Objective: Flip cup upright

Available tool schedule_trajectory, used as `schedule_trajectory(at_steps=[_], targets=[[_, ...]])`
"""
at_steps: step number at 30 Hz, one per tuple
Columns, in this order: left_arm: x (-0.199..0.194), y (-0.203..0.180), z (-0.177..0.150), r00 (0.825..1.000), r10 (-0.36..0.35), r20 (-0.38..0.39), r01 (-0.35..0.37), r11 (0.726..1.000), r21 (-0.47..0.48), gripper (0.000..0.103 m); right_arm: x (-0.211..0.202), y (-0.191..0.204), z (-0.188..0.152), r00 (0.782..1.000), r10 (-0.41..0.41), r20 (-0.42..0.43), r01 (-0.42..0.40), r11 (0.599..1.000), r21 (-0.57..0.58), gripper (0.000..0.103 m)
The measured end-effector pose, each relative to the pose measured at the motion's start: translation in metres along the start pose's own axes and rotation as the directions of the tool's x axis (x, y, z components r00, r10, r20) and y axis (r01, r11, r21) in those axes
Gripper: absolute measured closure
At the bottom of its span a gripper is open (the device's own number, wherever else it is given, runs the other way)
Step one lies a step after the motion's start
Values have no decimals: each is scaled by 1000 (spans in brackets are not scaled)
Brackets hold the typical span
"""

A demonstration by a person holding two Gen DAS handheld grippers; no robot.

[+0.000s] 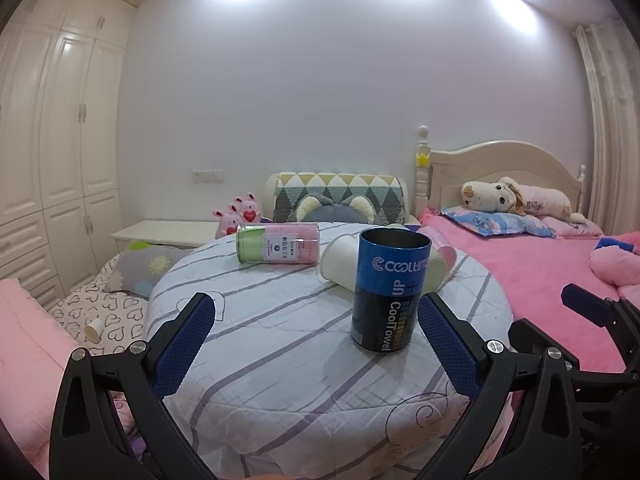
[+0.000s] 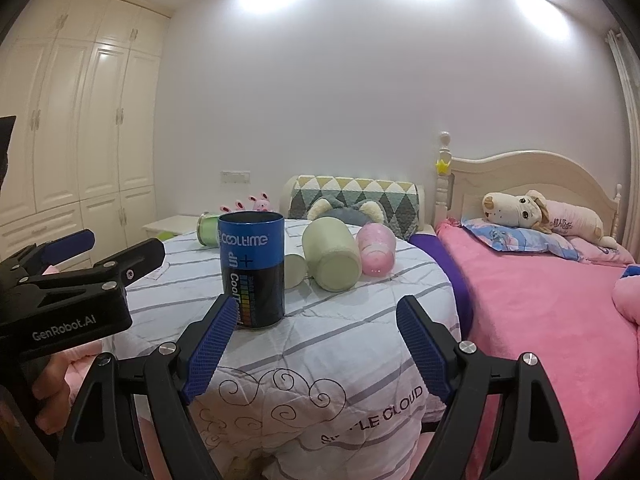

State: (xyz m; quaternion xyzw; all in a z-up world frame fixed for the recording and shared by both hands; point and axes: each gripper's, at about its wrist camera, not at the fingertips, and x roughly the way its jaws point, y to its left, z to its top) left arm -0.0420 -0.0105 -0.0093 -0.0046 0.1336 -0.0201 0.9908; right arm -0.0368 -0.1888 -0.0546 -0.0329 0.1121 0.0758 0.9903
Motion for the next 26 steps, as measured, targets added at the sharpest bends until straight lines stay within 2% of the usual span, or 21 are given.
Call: schedule_trajectory(at_steps=[26], targets=[[2,-5,-1,1000,-10,-17,11,1000,22,0,-1,-2,-1,1000,12,-23,-12,1000,-10,20]])
